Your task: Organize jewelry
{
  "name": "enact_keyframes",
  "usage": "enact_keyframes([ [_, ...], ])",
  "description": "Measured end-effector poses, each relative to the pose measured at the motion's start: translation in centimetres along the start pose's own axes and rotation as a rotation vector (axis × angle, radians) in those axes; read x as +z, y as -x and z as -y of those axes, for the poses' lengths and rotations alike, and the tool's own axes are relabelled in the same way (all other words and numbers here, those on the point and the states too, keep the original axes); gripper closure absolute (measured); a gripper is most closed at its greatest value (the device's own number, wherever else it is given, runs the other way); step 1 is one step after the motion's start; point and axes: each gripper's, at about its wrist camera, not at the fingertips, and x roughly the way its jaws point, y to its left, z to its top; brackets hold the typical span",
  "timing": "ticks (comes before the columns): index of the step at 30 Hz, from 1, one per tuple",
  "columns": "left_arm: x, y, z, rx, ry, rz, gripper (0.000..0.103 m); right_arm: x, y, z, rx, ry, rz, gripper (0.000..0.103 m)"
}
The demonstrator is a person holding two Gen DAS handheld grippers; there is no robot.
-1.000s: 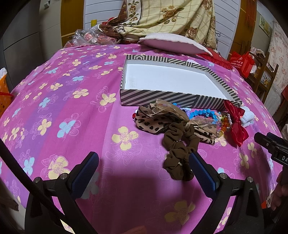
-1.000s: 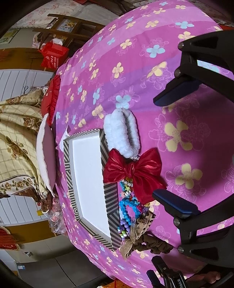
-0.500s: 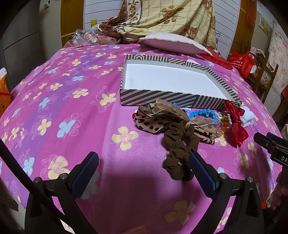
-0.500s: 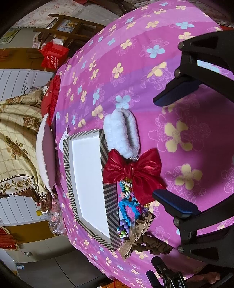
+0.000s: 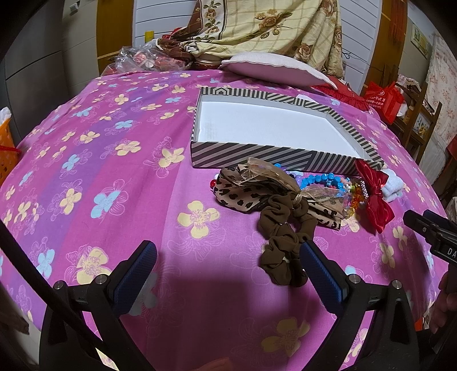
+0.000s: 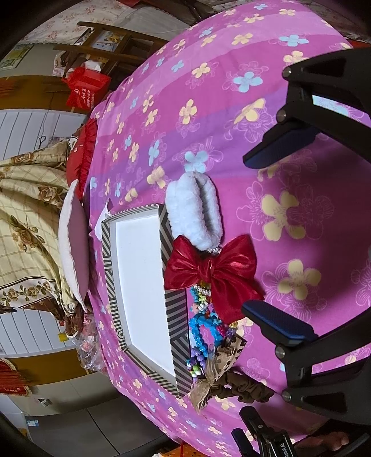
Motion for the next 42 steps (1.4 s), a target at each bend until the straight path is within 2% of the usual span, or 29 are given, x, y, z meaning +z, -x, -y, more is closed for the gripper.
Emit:
enact_keyframes([
  [31,0.1,0.2,-0.3,-0.017,0.013,0.013,0.028,0.1,0.2,0.0,0.002,0.003,-0.001,0.007],
  [40,1.6,0.2,3.4,-0.138,-0.116,0.041,0.028,0.1,0.3,-0.1,0.014,-0.003,0.008,0.007],
  [42,1.8,-0.7,4.1,-0.127,-0.135,0.023,0.031,0.1,0.4,-0.3,0.013,0.002,0.01,0.007],
])
